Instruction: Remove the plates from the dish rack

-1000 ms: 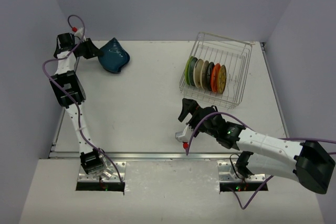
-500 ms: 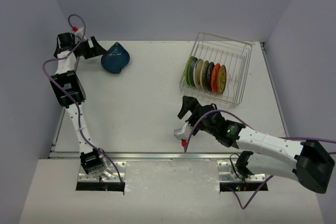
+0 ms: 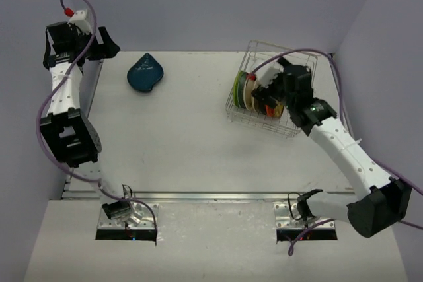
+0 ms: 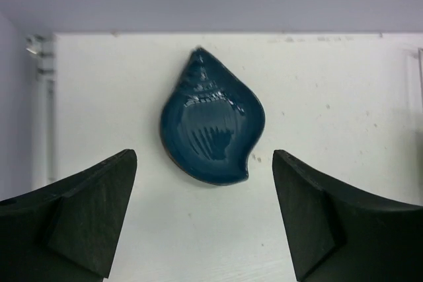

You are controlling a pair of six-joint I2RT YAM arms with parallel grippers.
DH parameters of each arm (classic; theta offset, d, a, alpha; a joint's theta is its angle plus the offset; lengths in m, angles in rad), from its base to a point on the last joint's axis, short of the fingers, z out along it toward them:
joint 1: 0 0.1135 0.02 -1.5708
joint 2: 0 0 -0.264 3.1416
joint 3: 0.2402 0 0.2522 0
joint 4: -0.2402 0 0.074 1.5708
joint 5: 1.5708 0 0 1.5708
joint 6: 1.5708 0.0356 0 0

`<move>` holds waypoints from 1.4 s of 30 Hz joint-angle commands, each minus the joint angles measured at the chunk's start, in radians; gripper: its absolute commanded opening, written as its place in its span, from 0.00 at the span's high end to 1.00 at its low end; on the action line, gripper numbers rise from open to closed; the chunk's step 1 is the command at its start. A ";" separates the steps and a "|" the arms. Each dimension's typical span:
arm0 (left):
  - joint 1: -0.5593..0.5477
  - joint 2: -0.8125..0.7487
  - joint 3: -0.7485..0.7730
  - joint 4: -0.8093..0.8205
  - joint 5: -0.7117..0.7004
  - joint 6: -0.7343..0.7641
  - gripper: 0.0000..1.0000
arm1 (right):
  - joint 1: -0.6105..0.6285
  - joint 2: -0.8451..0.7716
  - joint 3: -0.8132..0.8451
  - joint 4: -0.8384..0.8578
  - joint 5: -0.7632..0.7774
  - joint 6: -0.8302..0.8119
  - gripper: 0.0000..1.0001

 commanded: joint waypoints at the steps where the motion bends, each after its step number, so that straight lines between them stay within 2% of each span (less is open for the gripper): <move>1: -0.092 -0.344 -0.196 0.058 -0.267 0.075 0.19 | -0.275 0.013 0.070 -0.253 -0.184 0.465 0.02; 2: -0.107 -0.417 -0.245 0.067 -0.322 0.079 0.19 | -0.340 0.021 0.072 -0.279 -0.217 0.514 0.03; 3: -0.122 -0.463 -0.299 0.076 -0.351 0.079 0.19 | -0.341 0.033 0.075 -0.296 -0.266 0.515 0.04; 6: -0.174 -0.625 -0.481 0.072 -0.372 0.088 0.19 | -0.512 0.100 0.098 -0.330 -0.423 0.626 0.24; 11: -0.184 -0.751 -0.576 -0.010 -0.312 0.054 0.19 | -0.559 0.215 0.138 -0.318 -0.533 0.707 0.41; 18: -0.183 -0.775 -0.635 -0.053 -0.289 0.043 0.19 | -0.559 0.324 0.208 -0.263 -0.641 0.823 0.43; 34: -0.183 -0.659 -0.620 -0.075 -0.233 -0.032 0.19 | -0.489 0.492 0.324 -0.206 -0.555 0.839 0.46; 37: -0.183 -0.662 -0.620 -0.078 -0.239 -0.026 0.19 | -0.474 0.516 0.338 -0.210 -0.511 0.836 0.50; 42: -0.183 -0.663 -0.621 -0.081 -0.253 -0.016 0.19 | -0.435 0.548 0.358 -0.241 -0.463 0.839 0.68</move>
